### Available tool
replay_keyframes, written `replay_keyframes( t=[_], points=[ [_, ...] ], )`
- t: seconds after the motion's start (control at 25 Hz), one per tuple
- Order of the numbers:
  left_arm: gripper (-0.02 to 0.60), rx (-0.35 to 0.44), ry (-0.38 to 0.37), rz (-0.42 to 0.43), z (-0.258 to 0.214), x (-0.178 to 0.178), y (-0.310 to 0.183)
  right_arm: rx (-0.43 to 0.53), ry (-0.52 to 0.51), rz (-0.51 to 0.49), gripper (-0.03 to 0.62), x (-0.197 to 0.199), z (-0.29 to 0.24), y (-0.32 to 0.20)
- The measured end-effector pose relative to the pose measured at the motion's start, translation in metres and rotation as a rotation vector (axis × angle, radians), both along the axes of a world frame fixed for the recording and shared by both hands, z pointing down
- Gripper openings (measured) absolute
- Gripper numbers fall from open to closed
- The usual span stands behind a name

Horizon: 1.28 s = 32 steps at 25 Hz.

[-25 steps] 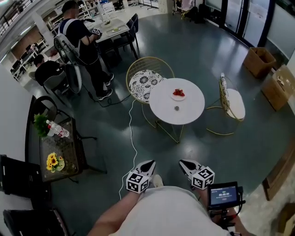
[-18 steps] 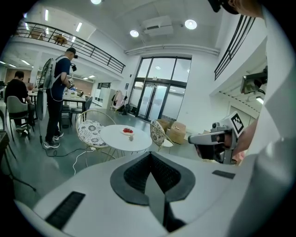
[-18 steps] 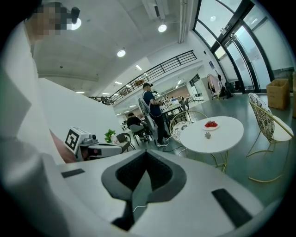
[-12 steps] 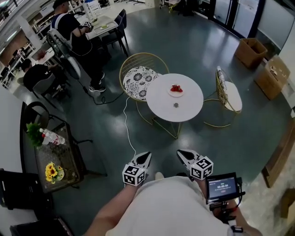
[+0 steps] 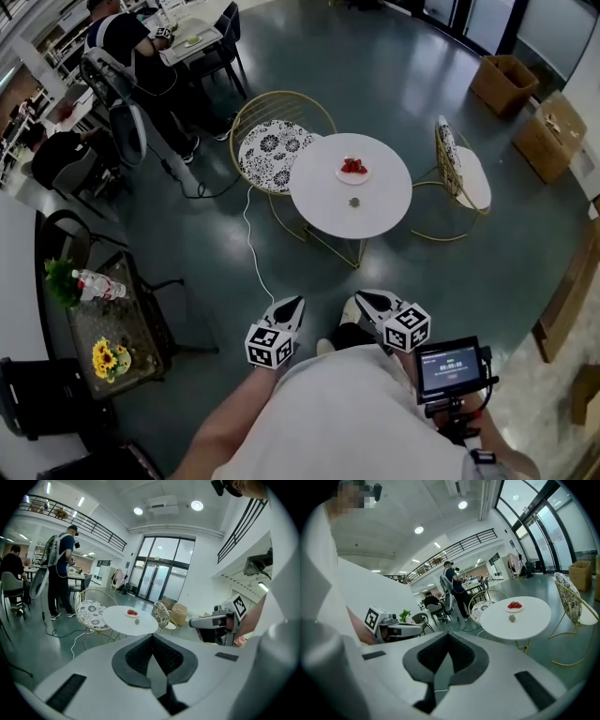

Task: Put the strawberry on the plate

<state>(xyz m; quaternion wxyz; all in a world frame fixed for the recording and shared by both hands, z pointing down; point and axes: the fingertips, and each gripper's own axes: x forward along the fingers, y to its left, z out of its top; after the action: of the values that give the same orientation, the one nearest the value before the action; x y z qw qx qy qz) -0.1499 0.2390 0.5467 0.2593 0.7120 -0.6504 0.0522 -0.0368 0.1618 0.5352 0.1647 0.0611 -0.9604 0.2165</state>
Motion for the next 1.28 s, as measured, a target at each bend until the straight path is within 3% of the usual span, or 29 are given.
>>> replay_keyframes(
  t=[0.4, 0.8, 1.28],
  points=[
    [0.006, -0.036, -0.016, -0.015, 0.003, -0.035, -0.055, -0.032, -0.013, -0.012, 0.006, -0.037, 0.004, -0.058],
    [0.006, -0.056, -0.068, 0.047, 0.005, -0.039, -0.18, -0.06, -0.025, 0.022, 0.006, -0.04, 0.014, -0.168],
    [0.006, -0.031, -0.079, 0.088, 0.002, -0.049, -0.213, -0.015, -0.019, 0.051, 0.006, -0.043, 0.009, -0.201]
  ],
)
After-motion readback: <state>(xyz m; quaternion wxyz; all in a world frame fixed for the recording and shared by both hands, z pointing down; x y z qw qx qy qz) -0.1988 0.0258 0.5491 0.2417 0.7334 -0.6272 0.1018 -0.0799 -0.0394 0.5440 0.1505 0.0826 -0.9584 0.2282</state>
